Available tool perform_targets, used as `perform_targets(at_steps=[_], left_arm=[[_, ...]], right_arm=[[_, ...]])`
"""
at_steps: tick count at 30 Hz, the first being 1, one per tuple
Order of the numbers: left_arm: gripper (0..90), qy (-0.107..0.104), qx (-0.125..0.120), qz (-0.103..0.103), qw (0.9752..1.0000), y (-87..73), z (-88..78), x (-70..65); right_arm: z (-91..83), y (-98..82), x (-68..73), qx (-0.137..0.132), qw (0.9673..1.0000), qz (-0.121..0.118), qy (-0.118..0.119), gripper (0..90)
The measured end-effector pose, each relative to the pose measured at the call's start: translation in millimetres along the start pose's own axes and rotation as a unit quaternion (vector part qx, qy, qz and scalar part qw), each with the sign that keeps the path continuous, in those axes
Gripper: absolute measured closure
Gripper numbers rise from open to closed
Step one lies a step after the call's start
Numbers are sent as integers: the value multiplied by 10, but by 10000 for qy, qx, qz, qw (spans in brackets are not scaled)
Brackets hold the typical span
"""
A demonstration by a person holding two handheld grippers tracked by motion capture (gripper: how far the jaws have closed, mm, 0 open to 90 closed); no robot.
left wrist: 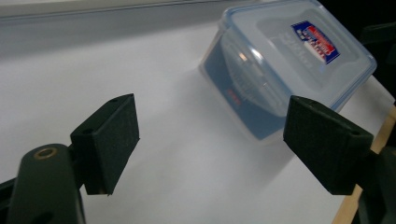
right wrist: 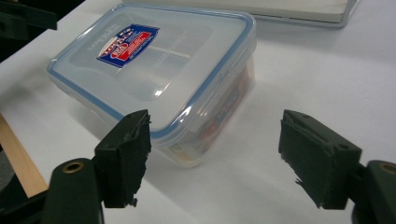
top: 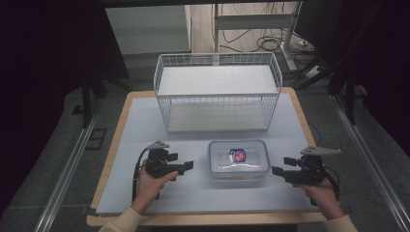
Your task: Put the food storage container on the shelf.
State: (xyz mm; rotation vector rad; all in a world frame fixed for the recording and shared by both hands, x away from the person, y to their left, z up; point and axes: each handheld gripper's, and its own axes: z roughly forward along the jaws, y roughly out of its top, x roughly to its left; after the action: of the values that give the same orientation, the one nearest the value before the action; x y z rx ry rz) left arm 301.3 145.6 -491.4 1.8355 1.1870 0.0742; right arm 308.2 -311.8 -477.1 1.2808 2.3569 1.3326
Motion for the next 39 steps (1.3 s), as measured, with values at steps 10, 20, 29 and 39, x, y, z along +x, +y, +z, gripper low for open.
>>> perform_targets(at_steps=[10,20,29,39], left_arm=[[176,-329,112,-78,9994,260,292,-188],[180,-416,282,-338,9982,357,525,-176],[186,-550,496,-510,9959,333,656,-162],[211,-726,606,-694,9931,296,705,-86]], right_arm=[[124,190,-52,-9,9993,251,290,188],[308,412,-34,98,9989,248,383,173],[372,401,-91,211,9982,364,422,168],[430,368,-115,380,9975,343,478,168]])
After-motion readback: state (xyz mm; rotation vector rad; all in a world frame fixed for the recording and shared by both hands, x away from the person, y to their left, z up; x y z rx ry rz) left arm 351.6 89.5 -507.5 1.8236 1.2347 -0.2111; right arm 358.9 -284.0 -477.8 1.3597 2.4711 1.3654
